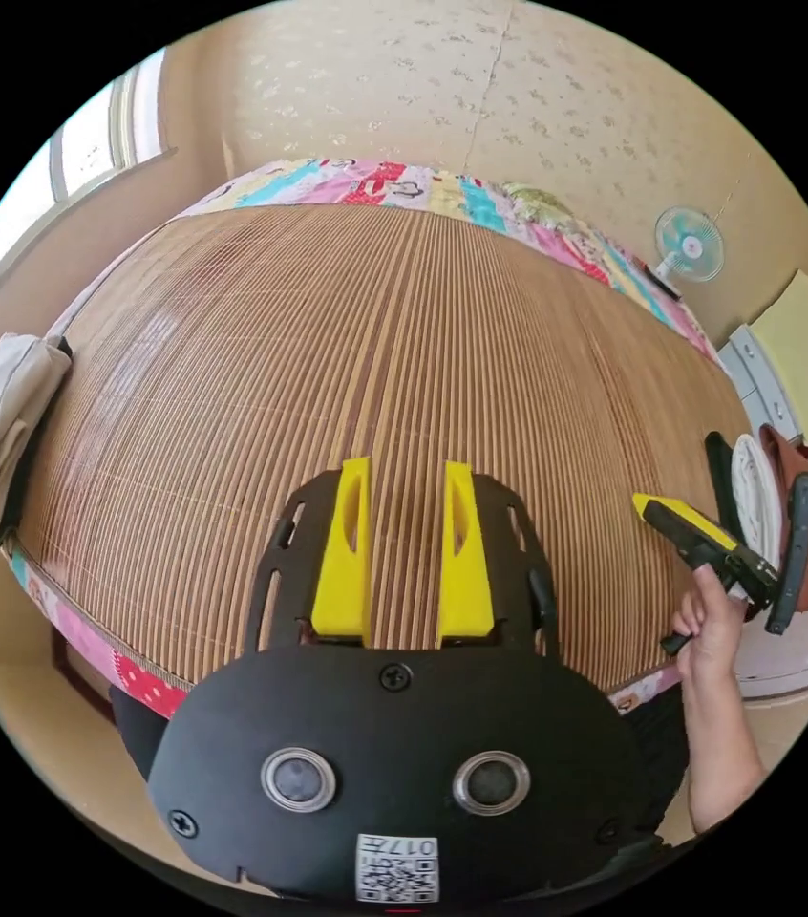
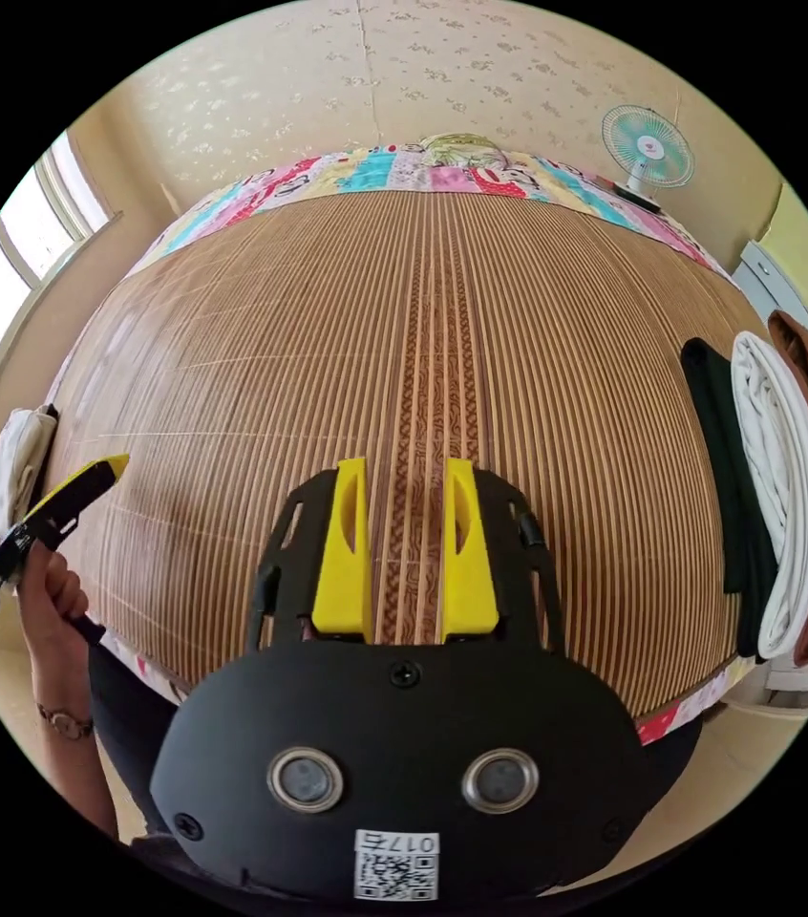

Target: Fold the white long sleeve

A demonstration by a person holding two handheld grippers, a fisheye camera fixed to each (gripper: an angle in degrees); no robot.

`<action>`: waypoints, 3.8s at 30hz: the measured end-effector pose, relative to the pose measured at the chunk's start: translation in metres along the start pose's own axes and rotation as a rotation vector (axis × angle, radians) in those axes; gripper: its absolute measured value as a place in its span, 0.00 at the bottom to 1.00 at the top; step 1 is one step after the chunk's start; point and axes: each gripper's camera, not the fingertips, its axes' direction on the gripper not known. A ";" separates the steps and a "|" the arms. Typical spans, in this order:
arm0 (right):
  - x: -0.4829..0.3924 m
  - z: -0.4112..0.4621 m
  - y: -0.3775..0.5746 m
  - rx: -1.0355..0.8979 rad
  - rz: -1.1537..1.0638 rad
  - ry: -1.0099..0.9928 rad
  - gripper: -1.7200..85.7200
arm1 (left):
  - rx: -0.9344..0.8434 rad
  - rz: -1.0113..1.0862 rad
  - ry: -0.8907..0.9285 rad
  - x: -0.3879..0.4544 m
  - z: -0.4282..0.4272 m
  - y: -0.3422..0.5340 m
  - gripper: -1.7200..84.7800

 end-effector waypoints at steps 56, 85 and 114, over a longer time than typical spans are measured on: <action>0.254 -0.030 0.103 -0.092 -0.084 -0.786 0.08 | -0.121 0.240 0.668 -0.044 -0.036 0.016 0.01; 0.202 -0.152 0.118 0.038 -0.714 -1.052 0.05 | -0.152 0.002 0.592 -0.096 -0.017 -0.045 0.19; 0.403 -0.237 0.121 0.260 -0.553 -1.041 0.21 | 0.569 0.942 2.738 -0.110 -0.220 -0.105 0.02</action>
